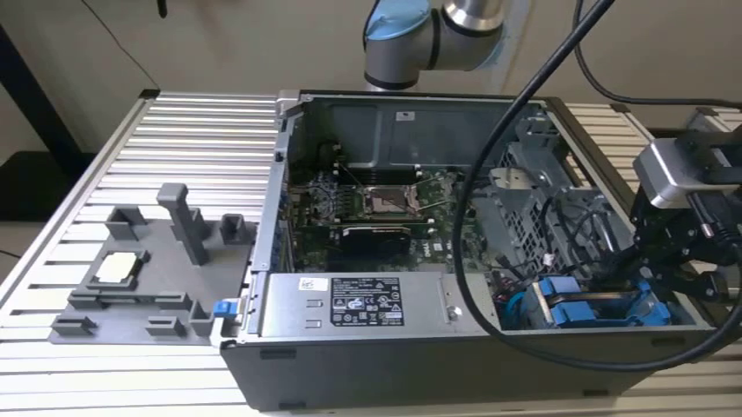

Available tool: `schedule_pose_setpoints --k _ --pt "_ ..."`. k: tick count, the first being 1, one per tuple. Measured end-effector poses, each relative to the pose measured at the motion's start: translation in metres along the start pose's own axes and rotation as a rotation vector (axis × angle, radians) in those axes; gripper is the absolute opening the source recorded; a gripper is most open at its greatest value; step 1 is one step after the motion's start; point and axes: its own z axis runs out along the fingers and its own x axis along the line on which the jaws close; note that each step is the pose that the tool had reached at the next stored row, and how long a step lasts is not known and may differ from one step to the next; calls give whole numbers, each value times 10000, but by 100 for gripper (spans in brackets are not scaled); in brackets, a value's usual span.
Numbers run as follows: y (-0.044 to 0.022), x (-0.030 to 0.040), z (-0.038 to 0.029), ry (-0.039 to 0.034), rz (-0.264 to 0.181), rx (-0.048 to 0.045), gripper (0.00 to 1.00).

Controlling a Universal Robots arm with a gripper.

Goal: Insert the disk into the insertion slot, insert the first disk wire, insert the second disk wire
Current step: 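Insert the second disk wire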

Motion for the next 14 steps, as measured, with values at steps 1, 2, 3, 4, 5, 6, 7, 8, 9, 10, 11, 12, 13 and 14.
schedule_pose_setpoints --k 1,2,3,4,5,6,7,8,9,10,11,12,13,14 --pt "0 14 8 -6 3 -13 20" --pt "0 26 11 -5 7 -25 20" --pt "-1 36 12 -2 9 -36 20" --pt "-1 40 15 -1 12 -51 20" --pt "-1 40 15 -3 14 -63 20" --pt "-1 41 15 -14 19 -80 20" --pt "-2 41 15 -23 23 -105 20" --pt "-2 42 14 -24 28 -127 20" --pt "-2 46 15 -26 31 -138 20" --pt "-2 52 13 -26 32 -143 20" --pt "-3 64 11 -26 33 -145 20" --pt "-5 79 7 -23 32 -146 20" --pt "-5 89 6 -23 31 -146 20" --pt "-5 95 5 -23 31 -146 20"
